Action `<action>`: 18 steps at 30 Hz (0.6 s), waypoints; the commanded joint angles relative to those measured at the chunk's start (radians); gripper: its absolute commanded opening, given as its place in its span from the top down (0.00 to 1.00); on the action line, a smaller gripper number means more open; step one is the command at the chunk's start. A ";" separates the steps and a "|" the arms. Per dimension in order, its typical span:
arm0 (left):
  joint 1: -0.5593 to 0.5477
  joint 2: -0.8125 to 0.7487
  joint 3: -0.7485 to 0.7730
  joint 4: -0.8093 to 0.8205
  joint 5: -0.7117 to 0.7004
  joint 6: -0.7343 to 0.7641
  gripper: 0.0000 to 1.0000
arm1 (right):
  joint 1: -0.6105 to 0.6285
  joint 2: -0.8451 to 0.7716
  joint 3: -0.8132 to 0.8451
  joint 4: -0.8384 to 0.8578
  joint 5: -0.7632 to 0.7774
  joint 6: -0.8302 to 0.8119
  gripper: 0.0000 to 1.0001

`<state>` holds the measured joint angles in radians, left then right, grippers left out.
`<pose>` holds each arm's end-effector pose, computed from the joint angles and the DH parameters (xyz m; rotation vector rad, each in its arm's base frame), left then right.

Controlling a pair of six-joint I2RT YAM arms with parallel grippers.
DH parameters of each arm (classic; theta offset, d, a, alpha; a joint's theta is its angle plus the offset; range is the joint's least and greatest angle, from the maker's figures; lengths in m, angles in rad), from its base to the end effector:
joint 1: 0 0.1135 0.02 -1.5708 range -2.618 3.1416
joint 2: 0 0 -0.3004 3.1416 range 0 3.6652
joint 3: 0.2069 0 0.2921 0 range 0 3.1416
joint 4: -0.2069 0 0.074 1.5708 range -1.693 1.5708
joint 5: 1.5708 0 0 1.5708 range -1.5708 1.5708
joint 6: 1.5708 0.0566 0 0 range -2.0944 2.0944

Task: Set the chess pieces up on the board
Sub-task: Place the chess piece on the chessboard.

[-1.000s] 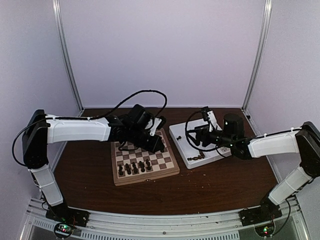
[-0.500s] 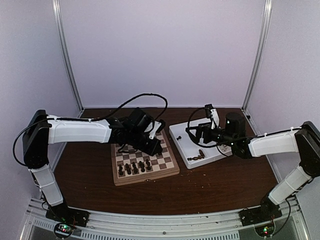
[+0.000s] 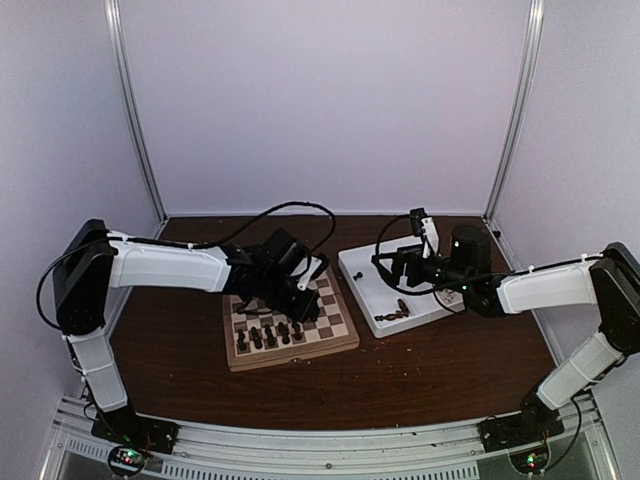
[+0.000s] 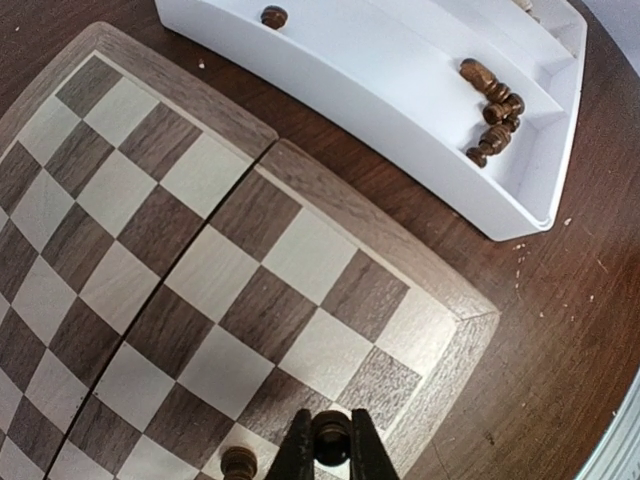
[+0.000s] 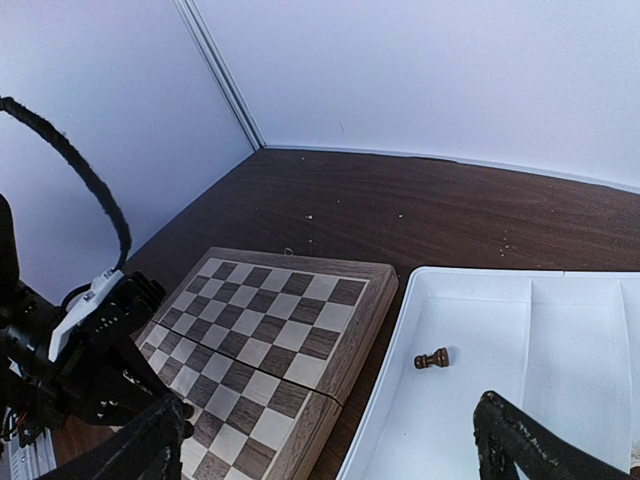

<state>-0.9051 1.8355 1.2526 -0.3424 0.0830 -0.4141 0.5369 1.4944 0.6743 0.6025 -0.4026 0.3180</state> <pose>0.2735 -0.3558 0.1920 0.6700 2.5248 -0.6210 0.2972 0.2027 0.2177 -0.5041 1.8084 0.9608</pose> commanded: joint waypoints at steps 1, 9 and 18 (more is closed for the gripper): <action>-0.005 0.026 -0.006 0.015 -0.032 0.024 1.00 | -0.008 0.006 -0.001 0.018 0.002 -0.002 0.00; -0.005 0.065 0.033 -0.033 -0.057 0.037 1.00 | -0.009 0.007 0.001 0.017 -0.002 -0.003 0.00; -0.005 0.071 0.043 -0.053 -0.068 0.037 1.00 | -0.009 0.009 0.002 0.019 -0.007 -0.003 0.00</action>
<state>-0.9051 1.8904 1.2675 -0.3836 0.0315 -0.3908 0.5362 1.4944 0.6743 0.6025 -0.4034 0.3180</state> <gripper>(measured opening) 0.097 0.997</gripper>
